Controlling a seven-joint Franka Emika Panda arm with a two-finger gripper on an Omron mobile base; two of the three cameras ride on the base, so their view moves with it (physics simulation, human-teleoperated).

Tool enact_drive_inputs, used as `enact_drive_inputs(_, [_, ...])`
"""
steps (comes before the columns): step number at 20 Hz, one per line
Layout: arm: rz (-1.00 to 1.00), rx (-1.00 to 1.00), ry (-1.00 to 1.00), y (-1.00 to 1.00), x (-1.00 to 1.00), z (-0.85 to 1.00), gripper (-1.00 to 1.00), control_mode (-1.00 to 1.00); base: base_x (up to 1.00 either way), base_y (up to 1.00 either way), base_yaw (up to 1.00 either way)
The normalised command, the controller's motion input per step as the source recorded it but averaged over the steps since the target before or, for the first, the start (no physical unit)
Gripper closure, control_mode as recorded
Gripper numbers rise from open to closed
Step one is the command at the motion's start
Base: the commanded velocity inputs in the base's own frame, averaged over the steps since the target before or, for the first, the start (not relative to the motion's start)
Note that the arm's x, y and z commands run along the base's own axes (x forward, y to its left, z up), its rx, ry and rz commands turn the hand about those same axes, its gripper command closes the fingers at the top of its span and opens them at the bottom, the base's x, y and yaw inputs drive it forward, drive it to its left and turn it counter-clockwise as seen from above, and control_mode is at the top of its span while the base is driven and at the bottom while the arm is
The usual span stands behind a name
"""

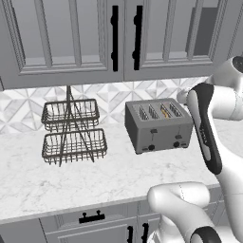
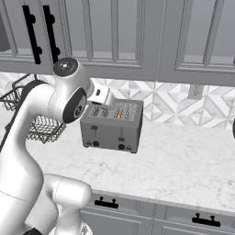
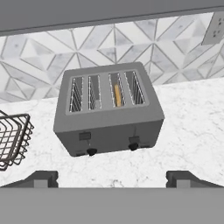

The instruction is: Start the toaster. Once the lever pops up, take the bread to the plate on the dining counter.

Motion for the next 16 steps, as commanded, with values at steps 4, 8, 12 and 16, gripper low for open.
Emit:
enact_drive_inputs(4, [0.0,0.0,0.0,0.0,0.0,0.02,-1.0,-1.0,0.0,0.0,0.0])
enact_drive_inputs(8, [0.0,0.0,0.0,0.0,0.0,0.0,-1.0,-1.0,0.0,0.0,0.0])
enact_drive_inputs(12, [0.0,0.0,0.0,0.0,0.0,0.0,-1.0,-1.0,0.0,0.0,0.0])
enact_drive_inputs(16, [0.0,0.0,0.0,0.0,0.0,0.0,-1.0,-1.0,0.0,0.0,0.0])
